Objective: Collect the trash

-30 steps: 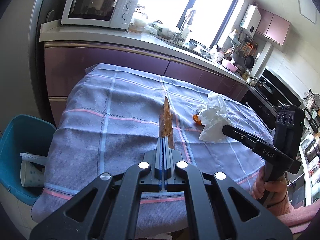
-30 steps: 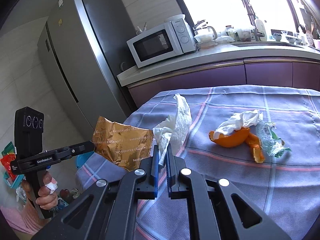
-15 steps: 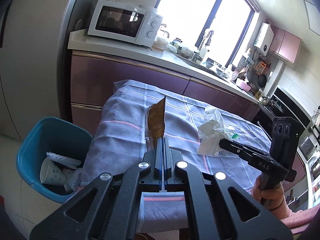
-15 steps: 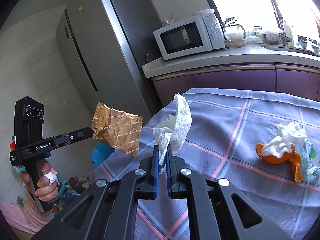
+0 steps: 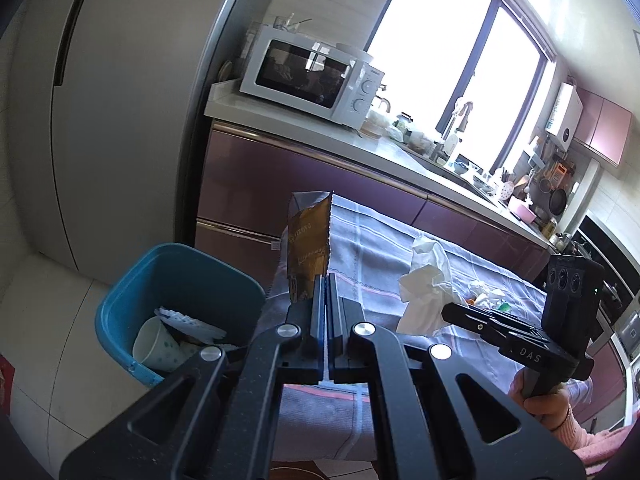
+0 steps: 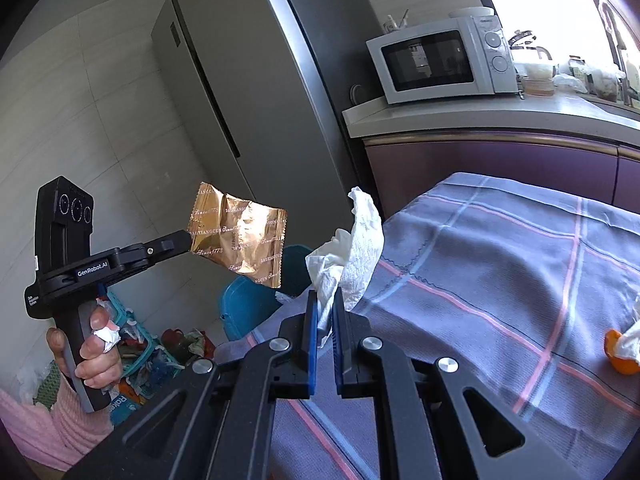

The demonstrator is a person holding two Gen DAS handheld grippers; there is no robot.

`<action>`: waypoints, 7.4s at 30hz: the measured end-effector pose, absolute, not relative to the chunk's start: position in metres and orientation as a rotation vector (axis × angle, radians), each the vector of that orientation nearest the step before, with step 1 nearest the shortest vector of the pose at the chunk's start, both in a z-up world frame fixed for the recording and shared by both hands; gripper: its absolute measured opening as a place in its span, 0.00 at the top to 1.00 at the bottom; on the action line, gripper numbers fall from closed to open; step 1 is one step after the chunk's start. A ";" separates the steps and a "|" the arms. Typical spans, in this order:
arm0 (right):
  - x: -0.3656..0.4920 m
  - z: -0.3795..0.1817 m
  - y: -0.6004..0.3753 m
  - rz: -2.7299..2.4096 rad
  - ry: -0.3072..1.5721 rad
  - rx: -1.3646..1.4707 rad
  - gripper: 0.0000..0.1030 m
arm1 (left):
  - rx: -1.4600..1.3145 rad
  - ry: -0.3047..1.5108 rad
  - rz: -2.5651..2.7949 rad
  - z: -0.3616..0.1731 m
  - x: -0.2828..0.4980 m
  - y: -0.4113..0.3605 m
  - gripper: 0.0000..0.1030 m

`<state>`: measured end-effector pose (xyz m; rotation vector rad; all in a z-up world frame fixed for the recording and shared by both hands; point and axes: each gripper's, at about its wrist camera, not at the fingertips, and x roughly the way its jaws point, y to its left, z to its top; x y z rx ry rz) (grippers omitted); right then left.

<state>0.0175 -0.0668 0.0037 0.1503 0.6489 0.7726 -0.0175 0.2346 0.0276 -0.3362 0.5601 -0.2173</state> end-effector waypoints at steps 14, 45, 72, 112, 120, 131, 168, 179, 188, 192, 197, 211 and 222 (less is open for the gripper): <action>0.030 0.004 -0.001 0.913 0.690 0.104 0.95 | -0.378 0.620 -0.087 -0.003 -0.015 0.286 0.99; 0.072 -0.043 0.094 0.944 0.893 0.020 0.94 | -0.464 0.794 0.004 -0.091 0.021 0.314 0.99; 0.094 -0.064 0.112 0.918 0.995 0.028 0.84 | -0.500 0.885 0.039 -0.141 0.039 0.321 0.98; 0.006 -0.022 -0.187 0.438 0.669 0.238 0.67 | -0.125 0.700 -0.468 -0.057 0.049 0.071 0.50; 0.012 -0.027 -0.253 0.295 0.652 0.308 0.64 | -0.061 0.723 -0.557 -0.056 0.065 0.008 0.50; 0.051 -0.044 -0.285 0.230 0.710 0.376 0.55 | -0.030 0.756 -0.597 -0.059 0.079 -0.029 0.50; 0.019 -0.010 -0.329 0.292 0.536 0.482 0.98 | 0.061 0.909 -0.735 -0.075 0.146 -0.134 0.45; 0.020 -0.020 -0.335 0.299 0.552 0.518 0.98 | 0.061 0.952 -0.736 -0.087 0.159 -0.145 0.71; 0.021 -0.021 -0.333 0.308 0.553 0.519 0.98 | 0.038 0.937 -0.732 -0.084 0.148 -0.137 0.86; 0.020 -0.019 -0.331 0.314 0.548 0.518 0.98 | 0.039 0.921 -0.714 -0.082 0.141 -0.127 0.87; 0.018 -0.018 -0.327 0.332 0.545 0.513 0.98 | 0.010 0.920 -0.706 -0.079 0.132 -0.110 0.88; 0.016 -0.011 -0.300 0.402 0.548 0.496 0.98 | -0.018 0.857 -0.634 -0.061 0.101 -0.053 0.92; 0.016 -0.015 -0.271 0.459 0.582 0.480 0.98 | -0.047 0.823 -0.586 -0.052 0.086 -0.014 0.92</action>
